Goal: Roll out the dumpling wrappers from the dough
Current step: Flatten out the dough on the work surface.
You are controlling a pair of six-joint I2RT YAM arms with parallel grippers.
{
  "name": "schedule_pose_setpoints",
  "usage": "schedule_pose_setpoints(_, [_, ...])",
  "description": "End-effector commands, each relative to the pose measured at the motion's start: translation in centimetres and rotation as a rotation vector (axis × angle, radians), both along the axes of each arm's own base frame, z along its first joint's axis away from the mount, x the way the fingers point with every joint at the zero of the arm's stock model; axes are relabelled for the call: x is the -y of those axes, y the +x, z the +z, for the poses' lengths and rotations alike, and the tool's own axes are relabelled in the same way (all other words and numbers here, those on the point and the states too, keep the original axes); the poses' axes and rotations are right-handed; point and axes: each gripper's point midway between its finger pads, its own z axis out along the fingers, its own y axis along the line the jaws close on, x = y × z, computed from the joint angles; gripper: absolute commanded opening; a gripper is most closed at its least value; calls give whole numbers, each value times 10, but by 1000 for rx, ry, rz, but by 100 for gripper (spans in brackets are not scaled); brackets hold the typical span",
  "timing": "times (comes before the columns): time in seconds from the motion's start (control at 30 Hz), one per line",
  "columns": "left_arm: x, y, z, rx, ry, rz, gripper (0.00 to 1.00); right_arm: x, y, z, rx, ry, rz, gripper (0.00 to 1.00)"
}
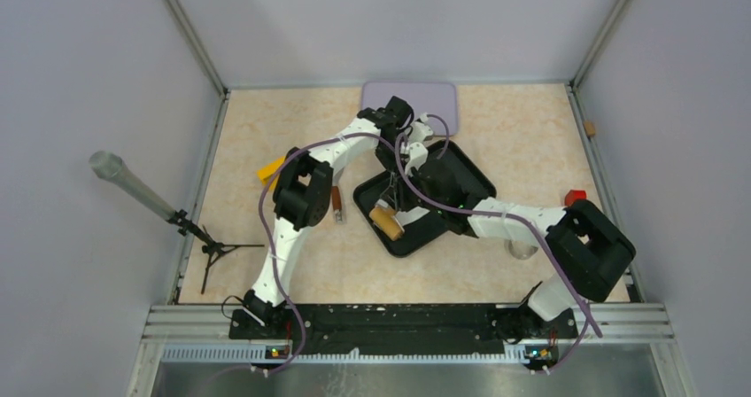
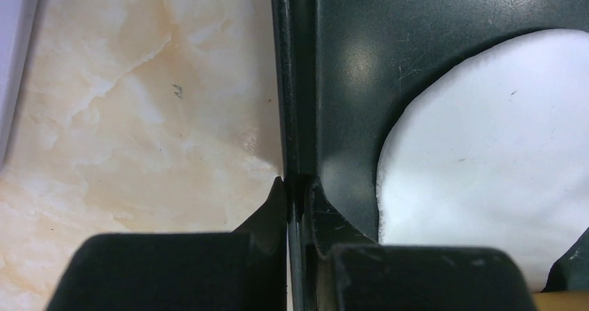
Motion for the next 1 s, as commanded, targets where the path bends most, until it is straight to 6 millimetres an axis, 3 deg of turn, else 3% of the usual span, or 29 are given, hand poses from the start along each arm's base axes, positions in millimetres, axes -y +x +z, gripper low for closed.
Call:
schedule_pose_setpoints(0.0, [0,18,2,74,29,-4,0,18,-51,-79,-181,-204,100,0])
schedule_pose_setpoints(0.13, [0,17,5,72,25,-4,0,21,-41,-71,-130,-231,52,0])
schedule_pose_setpoints(0.33, [-4,11,4,74,31,-10,0,87,3,-64,-117,-266,-168,0])
schedule_pose_setpoints(0.4, [-6,10,2,73,36,-13,0,105,8,-64,-115,-288,-209,0])
schedule_pose_setpoints(0.53, [-9,10,-1,68,40,-9,0,121,11,-61,-106,-326,-249,0])
schedule_pose_setpoints(0.7, [-8,12,0,76,40,2,0,106,1,-69,-113,-327,-185,0])
schedule_pose_setpoints(0.97, [-8,18,3,81,34,21,0,62,-38,-92,-125,-372,-5,0])
